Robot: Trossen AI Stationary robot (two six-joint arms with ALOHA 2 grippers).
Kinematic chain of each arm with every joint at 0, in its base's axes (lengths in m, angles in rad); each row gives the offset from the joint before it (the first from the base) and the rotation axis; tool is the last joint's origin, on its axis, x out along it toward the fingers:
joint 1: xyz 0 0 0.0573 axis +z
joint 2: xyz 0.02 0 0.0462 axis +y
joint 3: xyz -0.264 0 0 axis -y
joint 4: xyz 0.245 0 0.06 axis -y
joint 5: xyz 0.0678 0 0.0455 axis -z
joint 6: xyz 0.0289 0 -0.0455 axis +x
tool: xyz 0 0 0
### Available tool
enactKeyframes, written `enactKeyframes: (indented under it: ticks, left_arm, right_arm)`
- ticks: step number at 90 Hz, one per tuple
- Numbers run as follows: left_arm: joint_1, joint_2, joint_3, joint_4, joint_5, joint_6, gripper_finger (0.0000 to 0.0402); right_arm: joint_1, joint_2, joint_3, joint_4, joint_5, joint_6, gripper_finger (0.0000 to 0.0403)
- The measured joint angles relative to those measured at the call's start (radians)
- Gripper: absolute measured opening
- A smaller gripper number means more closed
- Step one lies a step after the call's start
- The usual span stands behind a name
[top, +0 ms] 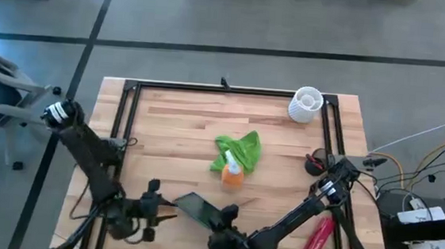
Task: Apply microfiber cloth
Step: Spray the front and back of the tablet with the spray bottle
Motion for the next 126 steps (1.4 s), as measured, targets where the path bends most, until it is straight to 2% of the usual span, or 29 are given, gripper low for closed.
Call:
enactKeyframes:
  ticks: [10, 16, 22, 31, 46, 58, 80, 95, 104, 113, 126]
  left_arm:
    - [-0.021, 0.057, 0.0, 0.11, -0.186, -0.149, 0.0154]
    - [-0.006, 0.082, 0.0, 0.144, -0.175, -0.264, 0.0166]
    - [0.022, 0.087, 0.0, 0.151, -0.079, -0.311, 0.018]
    - [0.041, 0.087, 0.003, 0.151, 0.025, -0.159, 0.0202]
    - [0.043, 0.086, 0.027, 0.151, 0.014, 0.225, 0.0236]
    - [0.045, 0.091, 0.03, 0.142, 0.014, 0.472, 0.0244]
    - [0.08, 0.095, 0.03, 0.081, 0.018, 0.483, 0.0198]
    - [0.132, 0.095, 0.03, 0.063, 0.128, 0.483, 0.0145]
    - [0.152, 0.095, 0.03, 0.033, 0.126, 0.486, 0.0118]
    - [0.152, 0.095, 0.03, 0.036, 0.094, 0.514, 0.0106]
    - [0.153, 0.095, 0.03, 0.036, 0.165, 0.532, 0.0107]
  right_arm:
    - [-0.001, 0.001, -0.002, 0.002, 0.004, 0.007, 0.0017]
    - [0.0, 0.007, -0.003, 0.003, 0.029, -0.072, 0.0017]
    - [0.002, 0.011, -0.005, -0.004, 0.048, -0.145, 0.0017]
    - [-0.015, 0.011, -0.005, 0.004, 0.041, -0.151, 0.0017]
    - [-0.036, 0.011, -0.007, 0.004, 0.023, -0.117, 0.0018]
    - [-0.042, 0.01, -0.01, 0.003, 0.016, -0.042, 0.0018]
    - [-0.047, 0.01, -0.01, 0.02, 0.003, 0.077, 0.0018]
    - [-0.05, 0.01, -0.011, 0.07, -0.004, 0.08, 0.0018]
    - [-0.052, 0.01, -0.011, 0.088, -0.008, 0.079, 0.0018]
    - [-0.055, 0.01, -0.011, 0.087, -0.009, 0.08, 0.0018]
    - [-0.056, 0.01, -0.011, 0.088, -0.008, 0.079, 0.0018]
